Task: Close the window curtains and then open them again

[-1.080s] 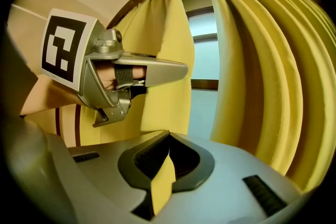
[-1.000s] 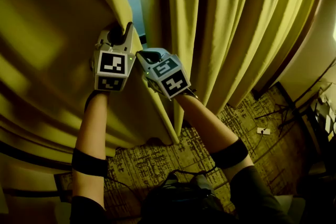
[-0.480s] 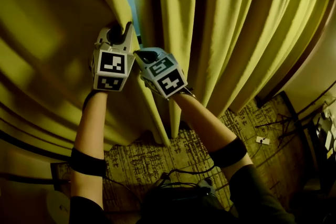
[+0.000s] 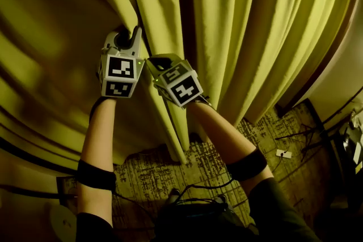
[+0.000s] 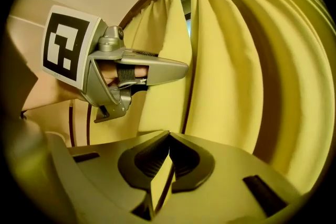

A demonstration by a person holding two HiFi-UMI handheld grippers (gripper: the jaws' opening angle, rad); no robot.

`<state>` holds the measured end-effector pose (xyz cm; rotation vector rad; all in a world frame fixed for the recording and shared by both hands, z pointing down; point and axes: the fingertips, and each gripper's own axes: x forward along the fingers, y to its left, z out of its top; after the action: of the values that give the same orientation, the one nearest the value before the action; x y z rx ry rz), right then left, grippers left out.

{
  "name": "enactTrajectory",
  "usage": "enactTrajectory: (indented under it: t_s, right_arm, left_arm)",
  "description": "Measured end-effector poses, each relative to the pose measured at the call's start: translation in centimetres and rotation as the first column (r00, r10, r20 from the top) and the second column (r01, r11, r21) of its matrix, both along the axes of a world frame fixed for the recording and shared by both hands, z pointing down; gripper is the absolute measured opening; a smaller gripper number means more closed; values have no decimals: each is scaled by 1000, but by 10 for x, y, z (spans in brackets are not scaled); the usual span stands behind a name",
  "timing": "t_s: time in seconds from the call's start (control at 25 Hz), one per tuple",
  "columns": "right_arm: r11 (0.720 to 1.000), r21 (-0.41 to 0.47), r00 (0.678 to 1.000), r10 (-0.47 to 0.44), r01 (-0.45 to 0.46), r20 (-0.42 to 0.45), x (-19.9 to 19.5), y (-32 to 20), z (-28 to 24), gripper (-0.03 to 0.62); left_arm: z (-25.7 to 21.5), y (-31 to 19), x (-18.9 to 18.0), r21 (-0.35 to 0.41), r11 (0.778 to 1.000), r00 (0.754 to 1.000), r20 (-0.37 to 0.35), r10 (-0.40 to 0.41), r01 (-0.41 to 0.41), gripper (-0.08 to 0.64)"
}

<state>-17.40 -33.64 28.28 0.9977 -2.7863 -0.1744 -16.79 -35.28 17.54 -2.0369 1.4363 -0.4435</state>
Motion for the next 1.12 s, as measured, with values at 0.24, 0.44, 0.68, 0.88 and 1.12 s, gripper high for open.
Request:
enactTrajectory:
  t_s: [0.24,0.44,0.68,0.88,1.12]
  right_arm:
    - [999,-9,999,48,-48,19,63,-3,4,5]
    - [994,-23,994,106,-106,22,117,-6,10,5]
    - [990,-23,989,140,-140,35,177,3,7,5]
    - [994,-16,993,112,-111,45,190,26,0,5]
    - [998,-8,998,55,-55,38,201,54,9,5]
  left_arm:
    - [0,-8,70,16,999,999,29,43,-43,32]
    - [4,-15,131,9,995,994,48,97,-97,32]
    - [4,0,183,-53,991,992,-25,124,-125,32]
    - [2,16,174,-42,997,994,-82,65,-69,37]
    - [7,41,139,-93,995,971,-233,-59,38,49]
